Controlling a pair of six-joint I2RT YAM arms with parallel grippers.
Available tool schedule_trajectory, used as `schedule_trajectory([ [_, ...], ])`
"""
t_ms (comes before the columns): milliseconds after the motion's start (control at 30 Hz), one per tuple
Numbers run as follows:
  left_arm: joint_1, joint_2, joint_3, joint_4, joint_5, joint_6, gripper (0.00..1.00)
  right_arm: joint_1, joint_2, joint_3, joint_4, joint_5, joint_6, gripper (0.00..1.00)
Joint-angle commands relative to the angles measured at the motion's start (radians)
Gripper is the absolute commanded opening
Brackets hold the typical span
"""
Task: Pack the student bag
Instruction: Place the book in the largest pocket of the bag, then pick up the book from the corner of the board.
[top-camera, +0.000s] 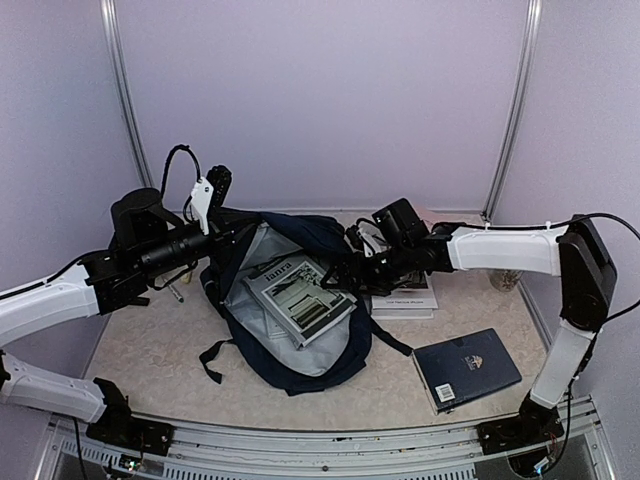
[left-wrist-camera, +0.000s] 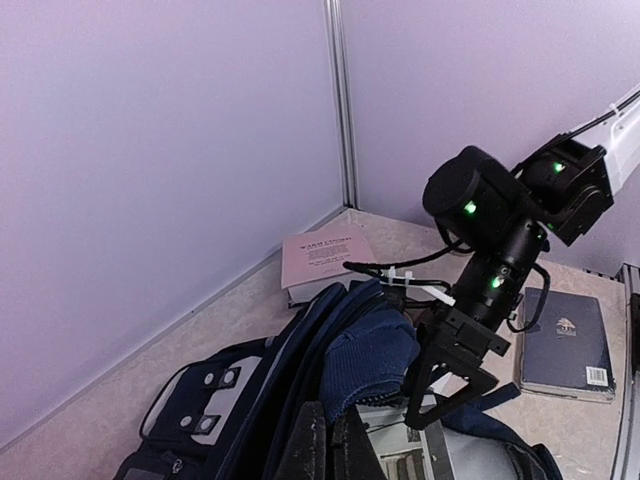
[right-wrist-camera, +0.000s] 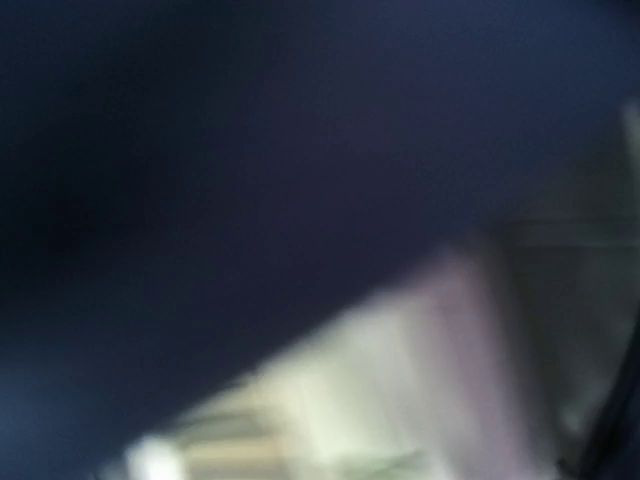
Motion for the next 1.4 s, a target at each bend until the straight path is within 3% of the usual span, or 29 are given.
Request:
schedule_trajectory([
  [0, 0.008, -0.027, 0.039, 0.103, -0.028, 0.009, 0.0, 0.053, -0.127, 0.082, -0.184, 0.059, -0.221, 1.0],
  [100, 0.008, -0.025, 0.039, 0.101, -0.027, 0.013, 0.0, 0.036, -0.21, 0.064, -0.224, 0.051, -0.237, 1.0],
  [200, 0.008, -0.024, 0.04, 0.099, -0.035, 0.014, 0.0, -0.056, -0.309, 0.007, -0.234, 0.045, -0.174, 1.0],
  [433, 0.008, -0.017, 0.043, 0.095, -0.029, 0.009, 0.0, -0.357, -0.477, -0.251, 0.063, 0.035, 0.044, 1.0],
  [500, 0.008, -0.018, 0.043, 0.096, -0.03, 0.009, 0.0, -0.429, -0.43, -0.278, 0.147, 0.008, 0.094, 1.0],
  [633, 0.008, -0.017, 0.041, 0.096, -0.027, 0.01, 0.0, -0.51, -0.302, -0.222, 0.138, 0.251, 0.106, 1.0],
  [733, 0.007, -0.013, 0.042, 0.094, -0.028, 0.015, 0.0, -0.567, -0.235, -0.26, 0.279, 0.242, 0.218, 1.0],
  [867, 0.007, -0.006, 0.042, 0.092, -0.028, 0.018, 0.0, -0.581, -0.139, -0.258, 0.376, 0.355, 0.303, 1.0],
  [1367, 0.006, 0.028, 0.037, 0.094, -0.024, 0.02, 0.0, -0.582, 0.173, -0.128, 0.59, 0.254, 0.412, 0.98],
])
